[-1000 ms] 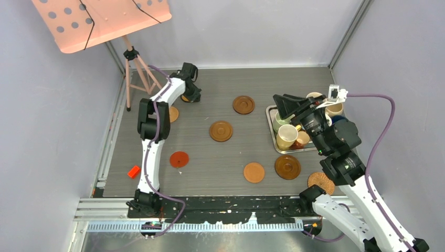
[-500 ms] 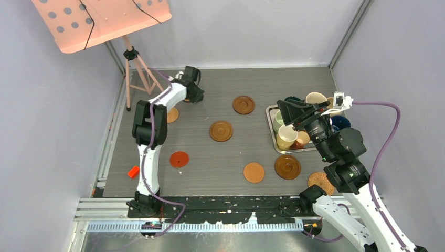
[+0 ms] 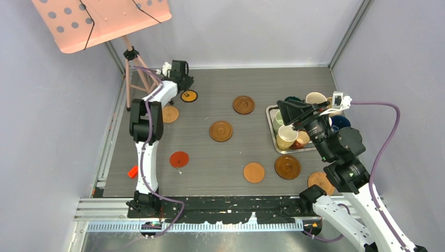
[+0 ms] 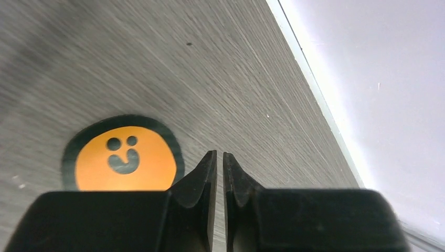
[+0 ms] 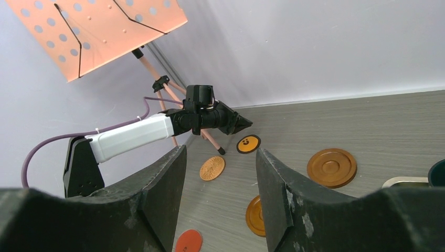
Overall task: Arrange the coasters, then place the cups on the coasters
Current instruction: Move the coaster to the center of the board.
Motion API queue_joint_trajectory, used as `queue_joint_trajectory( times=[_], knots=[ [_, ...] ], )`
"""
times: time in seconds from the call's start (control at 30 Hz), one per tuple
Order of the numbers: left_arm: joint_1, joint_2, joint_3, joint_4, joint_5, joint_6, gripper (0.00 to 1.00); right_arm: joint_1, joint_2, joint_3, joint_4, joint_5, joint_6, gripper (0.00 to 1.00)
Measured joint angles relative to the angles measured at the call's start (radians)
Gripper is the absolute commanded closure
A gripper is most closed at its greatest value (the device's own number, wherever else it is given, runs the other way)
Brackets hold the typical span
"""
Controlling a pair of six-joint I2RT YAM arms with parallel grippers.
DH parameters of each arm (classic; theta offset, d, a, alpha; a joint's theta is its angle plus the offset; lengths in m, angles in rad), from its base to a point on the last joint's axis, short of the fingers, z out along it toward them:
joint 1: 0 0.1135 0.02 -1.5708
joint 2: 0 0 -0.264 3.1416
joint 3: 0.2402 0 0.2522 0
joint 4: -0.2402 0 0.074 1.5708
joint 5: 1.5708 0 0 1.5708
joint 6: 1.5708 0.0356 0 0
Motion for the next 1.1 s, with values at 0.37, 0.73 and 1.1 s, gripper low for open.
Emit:
queue_joint_trajectory(
  times=[0.37, 0.73, 1.1],
  knots=[
    [-0.004, 0.063, -0.001, 0.053, 0.027, -0.089, 0.87, 0.000, 0.039, 0.000, 0.006, 0.002, 0.000, 0.42],
    [-0.005, 0.064, -0.021, 0.018, 0.070, -0.194, 0.90, 0.000, 0.028, 0.012, 0.008, 0.002, -0.001, 0.42],
    [-0.006, 0.064, -0.036, -0.013, 0.050, -0.276, 0.98, 0.000, -0.035, 0.012, 0.001, 0.022, -0.023, 0.42]
  ],
)
